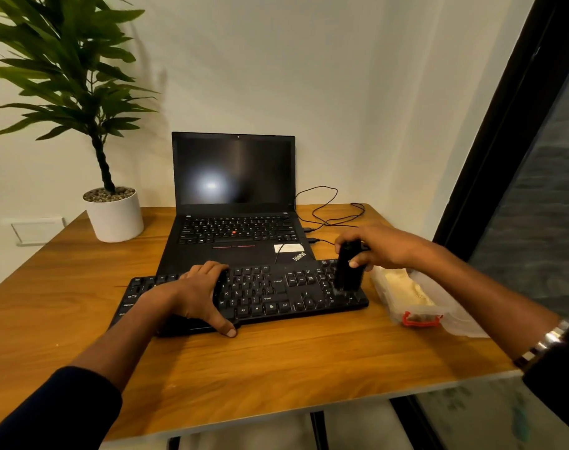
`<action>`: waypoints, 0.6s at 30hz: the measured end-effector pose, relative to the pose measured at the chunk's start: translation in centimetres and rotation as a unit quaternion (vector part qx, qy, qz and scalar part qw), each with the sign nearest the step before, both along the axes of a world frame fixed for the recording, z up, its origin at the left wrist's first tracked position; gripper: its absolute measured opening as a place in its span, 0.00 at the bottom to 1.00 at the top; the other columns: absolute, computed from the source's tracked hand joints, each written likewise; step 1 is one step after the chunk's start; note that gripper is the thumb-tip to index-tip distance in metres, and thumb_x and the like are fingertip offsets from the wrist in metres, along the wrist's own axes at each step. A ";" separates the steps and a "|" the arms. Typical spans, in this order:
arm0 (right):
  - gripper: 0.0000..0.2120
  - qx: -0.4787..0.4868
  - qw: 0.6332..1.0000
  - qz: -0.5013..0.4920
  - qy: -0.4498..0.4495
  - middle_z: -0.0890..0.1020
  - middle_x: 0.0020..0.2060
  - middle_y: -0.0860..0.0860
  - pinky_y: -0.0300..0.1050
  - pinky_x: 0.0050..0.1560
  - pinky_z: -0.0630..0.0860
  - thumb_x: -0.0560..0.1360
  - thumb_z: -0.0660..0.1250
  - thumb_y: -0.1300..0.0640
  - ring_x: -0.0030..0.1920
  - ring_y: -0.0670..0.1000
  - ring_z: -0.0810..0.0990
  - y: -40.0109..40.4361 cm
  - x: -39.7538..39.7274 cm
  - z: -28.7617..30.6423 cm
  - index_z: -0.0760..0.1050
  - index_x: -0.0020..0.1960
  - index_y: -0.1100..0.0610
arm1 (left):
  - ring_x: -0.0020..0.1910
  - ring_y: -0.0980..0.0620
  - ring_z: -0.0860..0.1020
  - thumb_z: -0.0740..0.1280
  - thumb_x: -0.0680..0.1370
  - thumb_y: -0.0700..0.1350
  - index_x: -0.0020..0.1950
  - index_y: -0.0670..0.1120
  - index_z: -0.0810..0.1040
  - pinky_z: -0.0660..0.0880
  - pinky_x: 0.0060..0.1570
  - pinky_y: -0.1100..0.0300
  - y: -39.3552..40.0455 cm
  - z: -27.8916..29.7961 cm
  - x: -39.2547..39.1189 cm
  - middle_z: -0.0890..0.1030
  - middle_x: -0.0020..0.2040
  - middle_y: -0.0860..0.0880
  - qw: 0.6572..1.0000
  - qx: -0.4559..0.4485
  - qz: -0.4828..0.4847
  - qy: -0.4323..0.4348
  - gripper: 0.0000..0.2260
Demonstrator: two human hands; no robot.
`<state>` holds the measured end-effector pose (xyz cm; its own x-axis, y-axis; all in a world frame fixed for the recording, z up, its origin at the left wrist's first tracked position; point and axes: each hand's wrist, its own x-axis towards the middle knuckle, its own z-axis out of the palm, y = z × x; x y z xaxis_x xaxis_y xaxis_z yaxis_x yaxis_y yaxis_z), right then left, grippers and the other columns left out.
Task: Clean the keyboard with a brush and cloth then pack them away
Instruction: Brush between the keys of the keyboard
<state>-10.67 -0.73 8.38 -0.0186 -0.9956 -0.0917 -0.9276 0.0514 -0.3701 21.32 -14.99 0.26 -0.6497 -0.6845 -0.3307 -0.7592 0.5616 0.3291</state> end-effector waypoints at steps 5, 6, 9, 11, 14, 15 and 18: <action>0.14 0.044 0.999 0.017 -0.014 0.79 0.53 0.50 0.49 0.45 0.82 0.73 0.70 0.62 0.48 0.54 0.82 0.4 -0.6 1.4 0.76 0.54 0.47 | 0.75 0.46 0.55 0.72 0.39 0.76 0.79 0.53 0.46 0.58 0.75 0.43 -0.1 0.0 0.1 0.54 0.76 0.53 1.000 0.005 -0.003 0.001 0.74; 0.13 0.037 0.999 0.011 -0.018 0.79 0.52 0.50 0.47 0.43 0.82 0.73 0.70 0.63 0.46 0.53 0.82 0.1 -0.4 1.1 0.76 0.54 0.48 | 0.75 0.46 0.55 0.71 0.39 0.76 0.79 0.53 0.46 0.58 0.75 0.43 -0.1 0.0 0.1 0.54 0.77 0.53 1.000 0.005 -0.005 0.002 0.74; 0.13 -0.005 1.000 -0.012 -0.011 0.78 0.49 0.49 0.39 0.39 0.76 0.74 0.68 0.66 0.45 0.50 0.78 -1.3 0.2 -0.2 0.75 0.51 0.49 | 0.75 0.46 0.54 0.71 0.39 0.76 0.79 0.53 0.46 0.58 0.75 0.43 -0.2 -0.1 0.1 0.53 0.77 0.54 1.000 0.007 -0.004 0.003 0.74; 0.13 -0.053 0.998 -0.039 0.014 0.78 0.49 0.49 0.38 0.39 0.73 0.74 0.67 0.67 0.47 0.50 0.76 -2.4 0.4 -0.8 0.75 0.53 0.51 | 0.76 0.46 0.54 0.72 0.40 0.76 0.79 0.53 0.46 0.57 0.75 0.43 -0.2 0.0 0.1 0.53 0.77 0.54 1.000 0.007 -0.004 0.002 0.73; 0.15 -0.122 0.988 -0.073 0.055 0.80 0.54 0.52 0.49 0.52 0.75 0.73 0.67 0.67 0.55 0.53 0.77 -3.8 0.2 -1.5 0.76 0.57 0.54 | 0.76 0.46 0.53 0.72 0.41 0.75 0.79 0.53 0.45 0.56 0.76 0.43 -0.2 -0.1 0.1 0.52 0.77 0.53 1.000 0.008 -0.005 -0.003 0.73; 0.16 -0.136 0.986 -0.075 0.063 0.80 0.55 0.52 0.51 0.55 0.75 0.73 0.67 0.67 0.56 0.54 0.76 -4.0 0.1 -1.7 0.76 0.57 0.54 | 0.76 0.47 0.54 0.72 0.41 0.75 0.79 0.53 0.46 0.56 0.75 0.43 -0.2 -0.1 0.1 0.52 0.77 0.53 1.000 0.008 -0.006 -0.003 0.73; 0.18 -0.181 0.976 -0.074 0.096 0.79 0.55 0.52 0.51 0.55 0.74 0.72 0.66 0.69 0.57 0.55 0.75 -4.0 -0.1 -2.0 0.75 0.57 0.52 | 0.75 0.47 0.54 0.71 0.40 0.76 0.79 0.53 0.46 0.57 0.75 0.43 -0.2 -0.2 0.2 0.53 0.77 0.53 1.000 0.008 -0.004 0.000 0.73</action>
